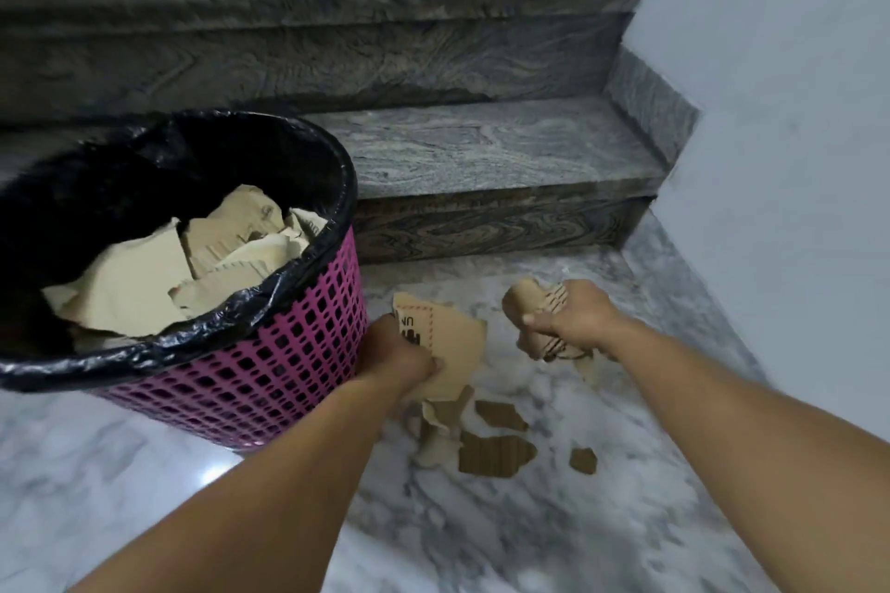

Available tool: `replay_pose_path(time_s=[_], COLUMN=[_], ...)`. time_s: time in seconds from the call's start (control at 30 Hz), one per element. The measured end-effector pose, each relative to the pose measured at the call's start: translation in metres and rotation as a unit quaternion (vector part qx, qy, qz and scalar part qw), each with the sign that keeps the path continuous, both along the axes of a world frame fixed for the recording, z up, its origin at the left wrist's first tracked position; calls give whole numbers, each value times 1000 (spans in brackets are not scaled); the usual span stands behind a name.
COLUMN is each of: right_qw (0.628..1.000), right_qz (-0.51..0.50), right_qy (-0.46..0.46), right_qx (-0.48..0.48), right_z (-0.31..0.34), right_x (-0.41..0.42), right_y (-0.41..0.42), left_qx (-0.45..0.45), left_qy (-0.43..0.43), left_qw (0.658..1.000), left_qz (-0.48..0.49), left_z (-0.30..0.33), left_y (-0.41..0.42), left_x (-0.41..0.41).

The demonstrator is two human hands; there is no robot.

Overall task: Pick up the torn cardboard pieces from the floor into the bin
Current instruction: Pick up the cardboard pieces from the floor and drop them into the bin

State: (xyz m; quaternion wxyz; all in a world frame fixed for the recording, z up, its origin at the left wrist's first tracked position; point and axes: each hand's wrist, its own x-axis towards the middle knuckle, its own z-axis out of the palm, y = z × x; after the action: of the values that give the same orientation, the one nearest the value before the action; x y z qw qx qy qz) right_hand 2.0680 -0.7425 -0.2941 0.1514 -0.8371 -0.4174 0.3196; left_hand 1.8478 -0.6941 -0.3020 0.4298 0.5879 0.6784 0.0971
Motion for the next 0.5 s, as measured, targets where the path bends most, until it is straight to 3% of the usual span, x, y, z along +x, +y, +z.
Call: replay_pose_path(time_s=[0.13, 0.2, 0.3, 0.4, 0.5], right_qw=[996, 993, 985, 964, 953], right_qz=[-32, -27, -34, -47, -31], right_qy=[58, 78, 123, 198, 210], right_qx=[56, 79, 118, 172, 215], right_z=[36, 67, 144, 186, 211], right_x=[15, 12, -33, -71, -111], right_y=[11, 19, 17, 28, 41], left_qx=[-10, 47, 118, 125, 135], left_qy=[-70, -111, -129, -166, -183], left_qw=[998, 993, 985, 978, 972], left_qz=[1, -2, -3, 20, 53], left_z=[60, 97, 151, 190, 214], left_y=[8, 10, 15, 22, 34], left_x=[10, 10, -3, -31, -72])
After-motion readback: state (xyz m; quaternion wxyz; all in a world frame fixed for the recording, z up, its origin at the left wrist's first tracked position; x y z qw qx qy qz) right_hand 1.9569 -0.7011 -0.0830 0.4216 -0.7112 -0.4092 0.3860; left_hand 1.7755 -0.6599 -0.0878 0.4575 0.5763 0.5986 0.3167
